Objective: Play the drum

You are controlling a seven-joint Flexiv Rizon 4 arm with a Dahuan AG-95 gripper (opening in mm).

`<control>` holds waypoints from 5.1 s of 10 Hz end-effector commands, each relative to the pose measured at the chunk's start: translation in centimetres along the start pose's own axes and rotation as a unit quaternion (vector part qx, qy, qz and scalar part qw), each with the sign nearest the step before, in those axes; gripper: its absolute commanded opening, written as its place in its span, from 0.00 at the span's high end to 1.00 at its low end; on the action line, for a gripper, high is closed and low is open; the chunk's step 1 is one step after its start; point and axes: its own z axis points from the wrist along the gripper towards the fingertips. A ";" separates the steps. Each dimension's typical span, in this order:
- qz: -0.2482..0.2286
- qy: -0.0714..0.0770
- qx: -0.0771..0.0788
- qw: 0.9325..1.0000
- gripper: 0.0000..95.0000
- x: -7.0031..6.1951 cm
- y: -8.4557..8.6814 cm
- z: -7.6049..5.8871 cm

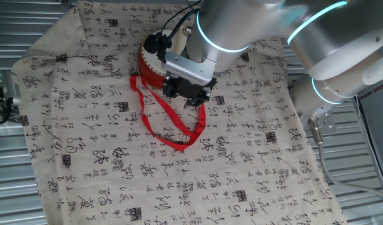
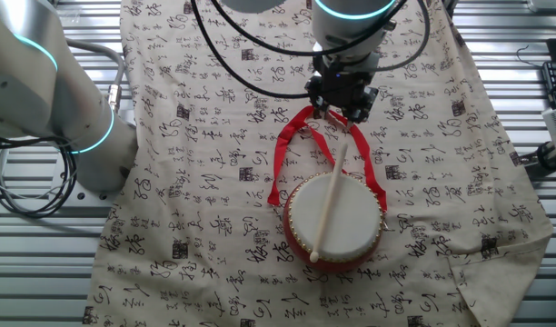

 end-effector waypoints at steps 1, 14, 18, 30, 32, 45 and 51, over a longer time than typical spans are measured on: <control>-0.003 -0.001 -0.001 1.000 0.60 0.0 0.0 0.0; -0.007 -0.002 0.005 1.000 0.80 0.0 0.0 0.0; -0.013 -0.008 0.004 1.000 0.80 0.0 0.0 0.0; -0.095 -0.003 -0.020 0.995 0.80 0.0 0.0 0.0; -0.102 -0.003 -0.020 0.995 0.80 0.0 0.0 0.0; -0.105 -0.010 -0.017 0.994 0.80 0.7 0.8 1.6; -0.099 -0.013 -0.018 0.995 0.80 1.0 0.5 2.2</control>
